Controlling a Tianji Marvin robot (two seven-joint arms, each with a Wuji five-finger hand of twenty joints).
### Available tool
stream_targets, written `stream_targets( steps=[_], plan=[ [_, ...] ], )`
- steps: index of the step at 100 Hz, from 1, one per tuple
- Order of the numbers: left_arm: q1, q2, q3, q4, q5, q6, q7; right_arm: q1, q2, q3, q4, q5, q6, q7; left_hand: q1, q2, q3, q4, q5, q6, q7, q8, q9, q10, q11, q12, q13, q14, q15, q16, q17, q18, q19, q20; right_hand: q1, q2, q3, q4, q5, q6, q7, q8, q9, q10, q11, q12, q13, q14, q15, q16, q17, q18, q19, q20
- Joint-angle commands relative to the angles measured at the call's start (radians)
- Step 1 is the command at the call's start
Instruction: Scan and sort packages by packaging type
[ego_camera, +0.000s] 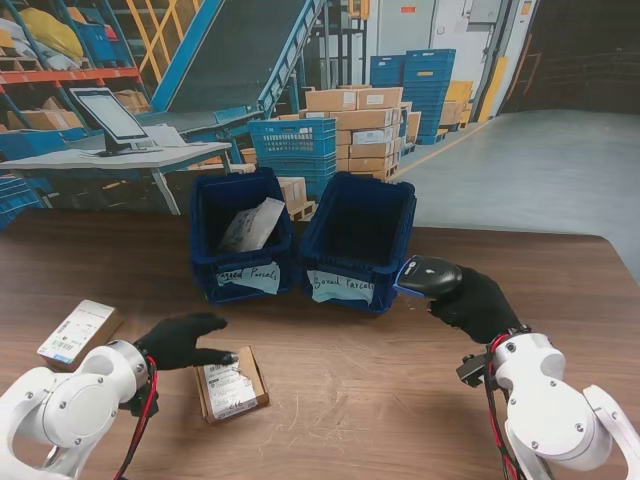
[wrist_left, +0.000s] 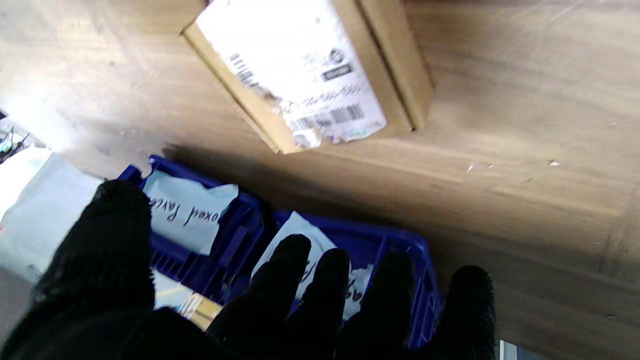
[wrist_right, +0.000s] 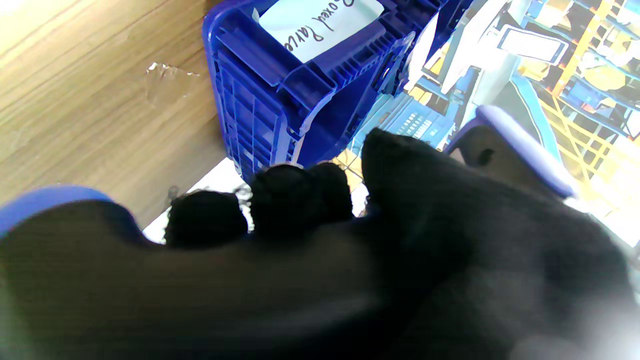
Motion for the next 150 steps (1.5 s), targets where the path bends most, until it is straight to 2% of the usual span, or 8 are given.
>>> stream_targets(
  steps=[1,28,45,88,115,150],
  plan=[
    [0.008,0.005,0.006,0.003,0.017,-0.003,-0.031,-0.004,-0.010,-0.005,-0.006,0.002,-0.004,0.010,-0.016,0.032,-0.050,0.026,-0.035,0.027,-0.020,-0.012,-0.047,0.005,-0.028,-0.014,-0.039,0.002,-0.021,-0.011,-0.024,-0.013,-0.040,-0.014,0.098,0.090,0.148,0.042,0.039,-0.089,-0.001,0.009,0.006,0.009,0.005,0.005,0.025,-0.012,0.029,0.009,0.011,-0.003,0.049,0.010],
    [-0.003,0.013,0.033,0.034,0.068,-0.005,-0.064,0.000,-0.011,-0.011,-0.004,0.007,-0.003,0.007,-0.024,0.053,-0.084,0.029,-0.065,0.039,-0.025,-0.013,-0.068,0.013,-0.051,-0.018,-0.059,-0.001,-0.027,-0.017,-0.033,-0.017,-0.049,-0.019,0.098,0.089,0.149,0.041,0.039,-0.087,-0.002,0.009,0.006,0.010,0.005,0.005,0.025,-0.011,0.030,0.009,0.012,-0.002,0.051,0.011],
    [-0.030,0.020,0.055,0.066,0.056,0.000,-0.097,0.002,-0.011,-0.012,-0.005,0.008,-0.001,0.007,-0.024,0.062,-0.097,0.032,-0.072,0.041,-0.026,-0.013,-0.071,0.014,-0.067,-0.018,-0.076,-0.005,-0.032,-0.021,-0.041,-0.022,-0.055,-0.021,0.099,0.088,0.149,0.041,0.040,-0.087,-0.002,0.009,0.007,0.010,0.005,0.005,0.025,-0.010,0.031,0.009,0.011,-0.001,0.051,0.011],
    [-0.066,0.027,0.099,0.112,0.042,0.008,-0.128,0.011,-0.012,-0.016,0.000,0.017,0.002,0.005,-0.011,0.072,-0.123,0.036,-0.077,0.044,-0.025,-0.011,-0.044,0.017,-0.134,-0.012,-0.095,-0.004,-0.038,-0.030,-0.050,-0.028,-0.068,-0.024,0.100,0.087,0.149,0.040,0.040,-0.086,-0.002,0.009,0.006,0.012,0.005,0.005,0.026,-0.009,0.032,0.009,0.012,0.003,0.052,0.011],
    [-0.048,0.027,0.117,0.086,0.066,0.062,-0.134,0.029,-0.011,-0.029,0.004,0.016,-0.020,0.004,-0.013,0.071,-0.133,0.036,-0.089,0.052,-0.030,-0.013,-0.057,0.024,-0.142,-0.007,-0.108,0.001,-0.043,-0.035,-0.055,-0.027,-0.075,-0.025,0.100,0.086,0.149,0.040,0.041,-0.085,-0.003,0.009,0.007,0.012,0.005,0.005,0.026,-0.010,0.031,0.009,0.011,0.002,0.052,0.011],
    [-0.020,0.025,0.146,0.025,0.190,0.128,-0.149,0.041,-0.010,-0.032,0.015,0.024,-0.038,0.009,-0.043,0.086,-0.155,0.034,-0.125,0.075,-0.042,-0.020,-0.089,0.043,-0.150,-0.013,-0.129,0.006,-0.050,-0.045,-0.071,-0.019,-0.091,-0.031,0.102,0.085,0.148,0.038,0.041,-0.083,-0.003,0.009,0.006,0.013,0.004,0.006,0.024,-0.006,0.031,0.009,0.010,0.006,0.052,0.012]
  ],
)
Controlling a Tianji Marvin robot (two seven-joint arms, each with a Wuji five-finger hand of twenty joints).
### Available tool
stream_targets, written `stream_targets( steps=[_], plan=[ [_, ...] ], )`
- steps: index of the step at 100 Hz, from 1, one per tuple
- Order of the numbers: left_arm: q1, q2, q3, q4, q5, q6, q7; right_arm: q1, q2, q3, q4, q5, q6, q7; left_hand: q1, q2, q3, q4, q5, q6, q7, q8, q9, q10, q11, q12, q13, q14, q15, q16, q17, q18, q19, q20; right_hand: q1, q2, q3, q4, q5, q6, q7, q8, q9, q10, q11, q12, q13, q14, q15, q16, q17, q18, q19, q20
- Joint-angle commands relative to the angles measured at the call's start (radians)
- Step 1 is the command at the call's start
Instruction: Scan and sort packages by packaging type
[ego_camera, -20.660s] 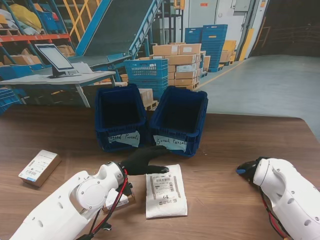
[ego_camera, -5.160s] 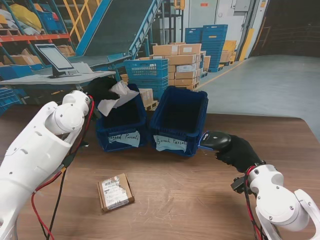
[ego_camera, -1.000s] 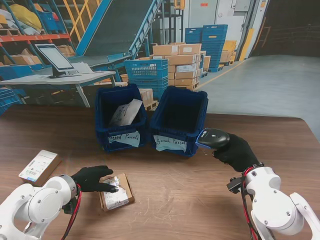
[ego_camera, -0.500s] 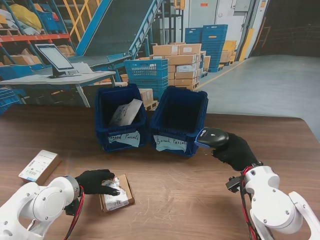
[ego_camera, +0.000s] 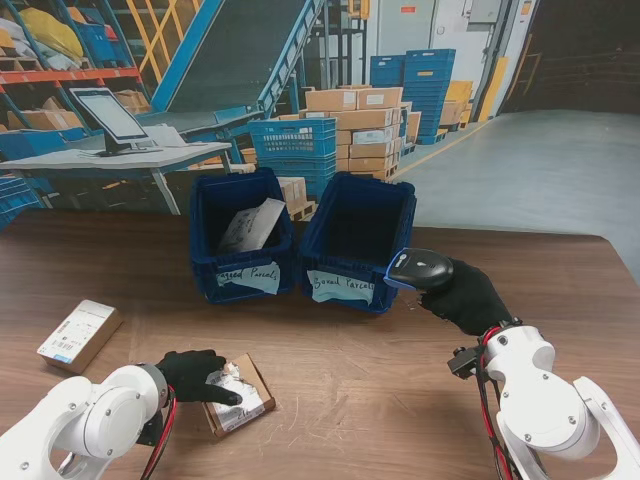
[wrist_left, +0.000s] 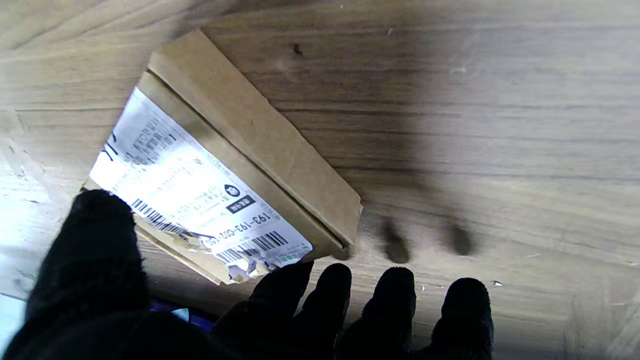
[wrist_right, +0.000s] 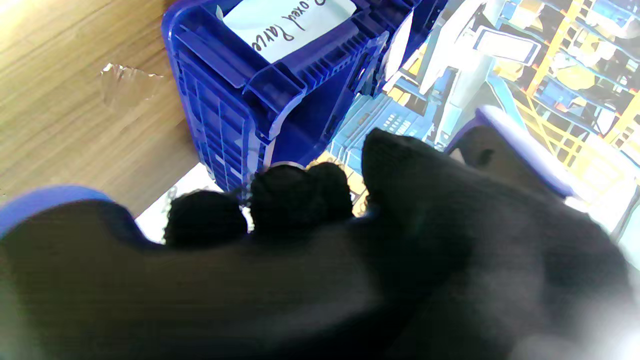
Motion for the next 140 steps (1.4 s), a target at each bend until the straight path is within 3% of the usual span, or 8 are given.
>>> stream_targets(
  steps=[1,28,60,71,115,140],
  plan=[
    [0.015,-0.007,0.002,-0.022,0.009,0.016,-0.007,-0.001,-0.007,-0.002,-0.006,0.002,-0.008,0.014,-0.031,0.033,-0.034,0.034,-0.036,0.033,-0.018,-0.008,-0.037,0.025,-0.021,-0.002,-0.053,0.006,-0.025,-0.010,-0.017,0.009,-0.042,-0.012,0.102,0.085,0.148,0.038,0.040,-0.083,-0.001,0.008,0.006,0.013,0.004,0.006,0.024,-0.006,0.030,0.009,0.009,0.004,0.052,0.012],
    [0.056,-0.019,0.008,-0.126,0.129,0.099,0.003,-0.003,-0.008,-0.003,-0.009,0.006,-0.008,0.011,-0.038,0.040,-0.036,0.034,-0.020,0.051,-0.012,-0.008,-0.025,0.044,-0.019,-0.004,-0.047,0.021,-0.022,-0.011,-0.017,0.024,-0.045,-0.013,0.103,0.085,0.148,0.038,0.041,-0.083,-0.002,0.009,0.007,0.014,0.004,0.006,0.023,-0.007,0.030,0.010,0.008,0.003,0.052,0.012],
    [0.058,-0.025,0.094,-0.152,0.235,0.203,-0.001,-0.022,-0.009,0.012,-0.018,0.011,-0.017,0.009,-0.074,0.051,-0.045,0.029,-0.053,0.072,-0.024,-0.015,-0.050,0.064,-0.025,-0.010,-0.057,0.028,-0.025,-0.015,-0.017,0.043,-0.035,-0.014,0.106,0.081,0.148,0.036,0.044,-0.081,-0.003,0.010,0.008,0.016,0.002,0.007,0.023,-0.002,0.031,0.010,0.006,0.004,0.051,0.013],
    [0.055,-0.027,0.109,-0.150,0.286,0.209,-0.018,-0.024,-0.010,0.013,-0.020,0.013,-0.018,0.007,-0.082,0.048,-0.048,0.027,-0.064,0.073,-0.026,-0.017,-0.066,0.063,-0.031,-0.013,-0.072,0.028,-0.032,-0.021,-0.021,0.052,-0.034,-0.016,0.107,0.080,0.148,0.035,0.045,-0.081,-0.003,0.010,0.008,0.017,0.001,0.007,0.023,-0.001,0.031,0.011,0.005,0.007,0.051,0.014],
    [0.020,-0.019,0.150,-0.127,0.294,0.221,-0.076,-0.026,-0.010,0.015,-0.024,0.013,-0.015,0.006,-0.090,0.034,-0.055,0.012,-0.076,0.077,-0.026,-0.024,-0.091,0.064,-0.035,-0.027,-0.088,0.030,-0.035,-0.036,-0.033,0.062,-0.039,-0.030,0.108,0.079,0.148,0.033,0.046,-0.079,-0.005,0.011,0.008,0.018,0.000,0.008,0.022,0.000,0.030,0.011,0.003,0.008,0.051,0.016],
    [-0.035,-0.016,0.177,-0.066,0.308,0.188,-0.091,-0.026,-0.010,0.013,-0.023,0.015,-0.015,0.006,-0.083,0.022,-0.054,0.012,-0.079,0.080,-0.026,-0.026,-0.094,0.065,-0.034,-0.030,-0.084,0.027,-0.031,-0.037,-0.035,0.061,-0.042,-0.037,0.109,0.077,0.148,0.033,0.049,-0.080,-0.006,0.012,0.010,0.019,-0.001,0.008,0.023,0.002,0.030,0.011,0.004,0.010,0.051,0.016]
  ],
)
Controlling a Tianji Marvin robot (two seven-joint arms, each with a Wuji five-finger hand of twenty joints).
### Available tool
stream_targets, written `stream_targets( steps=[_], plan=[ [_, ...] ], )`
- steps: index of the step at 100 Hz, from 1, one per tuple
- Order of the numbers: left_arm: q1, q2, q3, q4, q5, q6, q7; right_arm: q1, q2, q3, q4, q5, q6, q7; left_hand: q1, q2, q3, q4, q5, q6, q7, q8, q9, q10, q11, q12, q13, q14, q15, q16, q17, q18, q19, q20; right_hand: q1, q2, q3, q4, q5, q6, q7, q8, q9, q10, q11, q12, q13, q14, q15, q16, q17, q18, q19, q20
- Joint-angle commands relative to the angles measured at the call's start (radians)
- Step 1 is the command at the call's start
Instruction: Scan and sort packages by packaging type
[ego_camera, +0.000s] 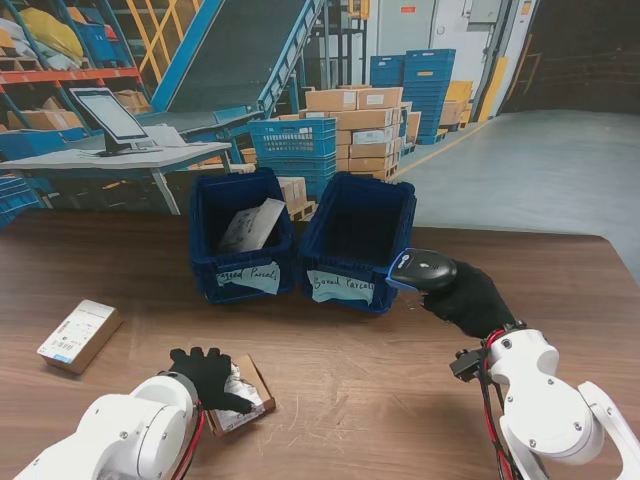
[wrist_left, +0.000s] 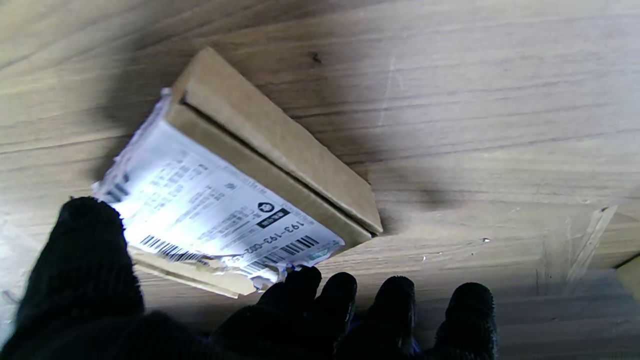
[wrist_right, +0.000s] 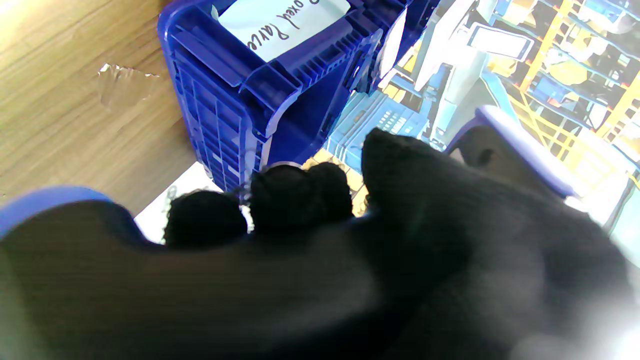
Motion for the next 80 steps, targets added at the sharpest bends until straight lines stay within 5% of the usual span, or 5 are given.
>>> stream_targets(
  steps=[1,33,80],
  plan=[
    [-0.015,0.001,0.008,0.020,-0.009,-0.007,-0.033,-0.003,-0.008,-0.001,-0.007,0.002,0.000,0.013,-0.029,0.001,-0.032,0.010,-0.011,0.005,0.006,-0.010,-0.047,0.024,-0.014,-0.015,-0.034,0.028,-0.019,-0.010,-0.018,0.039,-0.032,-0.014,0.110,0.077,0.148,0.033,0.039,-0.080,-0.003,0.010,0.010,0.020,-0.001,0.008,0.023,0.002,0.030,0.011,0.003,0.007,0.051,0.016],
    [-0.103,0.015,0.072,0.065,-0.042,0.012,-0.110,-0.004,-0.008,0.001,-0.002,0.008,0.000,0.015,-0.031,-0.019,-0.039,0.003,-0.032,0.029,0.003,-0.015,-0.065,0.048,-0.019,-0.022,-0.039,0.044,-0.021,-0.013,-0.035,0.045,-0.051,-0.027,0.112,0.075,0.149,0.031,0.040,-0.077,-0.004,0.011,0.010,0.021,-0.002,0.009,0.023,0.004,0.029,0.012,0.005,0.012,0.052,0.018],
    [-0.054,-0.001,0.048,-0.037,0.050,0.039,-0.147,-0.002,-0.009,-0.001,0.000,0.010,0.000,0.014,-0.049,0.017,-0.041,-0.004,-0.037,0.028,0.004,-0.015,-0.071,0.050,-0.020,-0.027,-0.051,0.049,-0.025,-0.018,-0.037,0.056,-0.060,-0.038,0.111,0.075,0.149,0.030,0.040,-0.075,-0.006,0.012,0.011,0.021,-0.003,0.010,0.022,0.004,0.029,0.012,0.002,0.011,0.051,0.018]
  ],
)
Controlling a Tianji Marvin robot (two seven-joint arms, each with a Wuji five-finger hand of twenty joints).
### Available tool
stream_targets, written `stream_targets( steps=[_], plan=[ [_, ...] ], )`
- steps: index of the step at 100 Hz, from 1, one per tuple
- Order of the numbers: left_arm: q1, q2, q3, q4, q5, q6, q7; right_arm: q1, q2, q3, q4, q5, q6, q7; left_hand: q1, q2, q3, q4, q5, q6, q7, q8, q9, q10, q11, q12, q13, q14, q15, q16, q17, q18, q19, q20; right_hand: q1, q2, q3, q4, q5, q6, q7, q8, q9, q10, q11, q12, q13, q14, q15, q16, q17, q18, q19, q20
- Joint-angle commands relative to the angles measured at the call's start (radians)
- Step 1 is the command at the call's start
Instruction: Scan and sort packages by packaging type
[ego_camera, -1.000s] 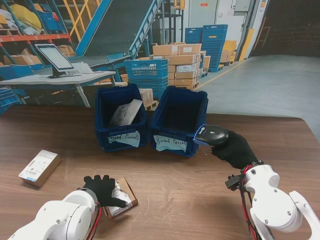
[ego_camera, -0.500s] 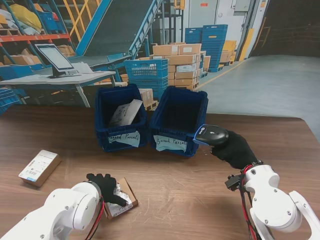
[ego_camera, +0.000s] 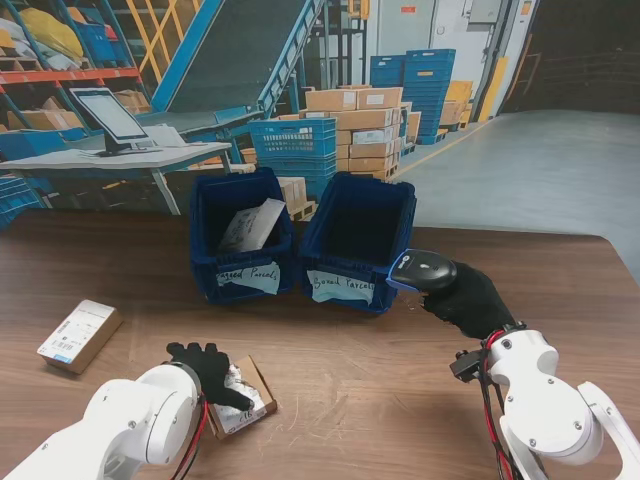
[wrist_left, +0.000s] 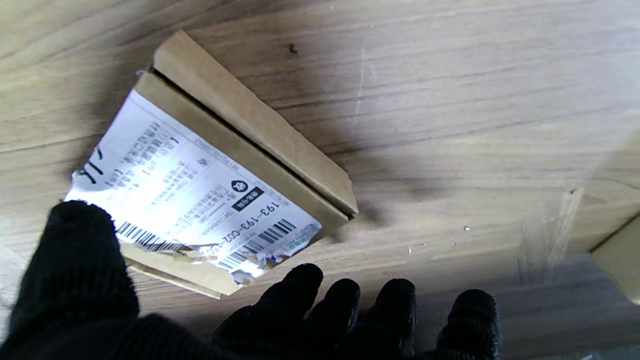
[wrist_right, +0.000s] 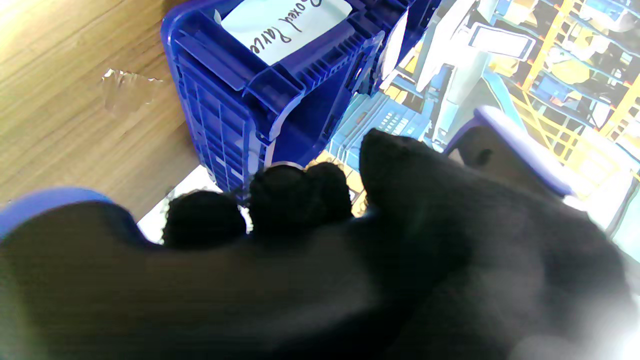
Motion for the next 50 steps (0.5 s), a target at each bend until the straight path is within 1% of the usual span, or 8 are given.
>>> stream_targets(
  steps=[1,21,27,50],
  plan=[
    [0.014,-0.012,0.007,-0.028,-0.002,0.005,-0.020,-0.004,-0.008,-0.001,-0.008,0.000,0.000,0.012,-0.039,0.019,-0.024,0.012,-0.041,0.013,-0.006,-0.006,-0.030,0.024,-0.017,-0.015,-0.039,0.042,-0.017,-0.015,-0.013,0.046,-0.036,-0.012,0.103,0.075,0.149,0.030,0.040,-0.075,-0.003,0.002,0.008,0.016,-0.003,0.009,0.022,-0.004,0.028,0.012,0.003,0.001,0.051,0.018],
    [0.032,-0.017,0.021,-0.053,0.030,0.015,-0.024,-0.009,-0.009,0.002,-0.012,0.000,-0.001,0.011,-0.036,0.019,-0.022,0.013,-0.038,0.014,-0.004,-0.005,-0.027,0.023,-0.016,-0.016,-0.040,0.042,-0.017,-0.017,-0.014,0.049,-0.038,-0.016,0.103,0.075,0.149,0.030,0.040,-0.074,-0.004,0.002,0.008,0.016,-0.003,0.009,0.022,0.001,0.029,0.013,0.002,0.002,0.051,0.019],
    [0.032,-0.017,0.027,-0.048,0.036,0.021,-0.022,-0.011,-0.009,0.003,-0.014,0.000,-0.002,0.009,-0.031,0.016,-0.021,0.014,-0.041,0.014,-0.005,-0.006,-0.030,0.023,-0.017,-0.017,-0.042,0.041,-0.018,-0.018,-0.015,0.059,-0.040,-0.019,0.103,0.074,0.149,0.030,0.040,-0.074,-0.004,0.002,0.008,0.017,-0.003,0.009,0.022,-0.001,0.029,0.013,0.002,0.002,0.052,0.019],
    [0.011,-0.016,0.058,-0.011,0.046,0.045,-0.035,-0.017,-0.010,0.009,-0.018,0.001,-0.003,0.004,-0.027,0.011,-0.021,0.014,-0.052,0.017,-0.007,-0.008,-0.039,0.027,-0.018,-0.019,-0.047,0.046,-0.019,-0.021,-0.021,0.065,-0.048,-0.031,0.104,0.073,0.149,0.029,0.041,-0.073,-0.005,0.002,0.008,0.017,-0.004,0.009,0.022,0.001,0.029,0.013,0.003,0.004,0.052,0.019]
  ],
)
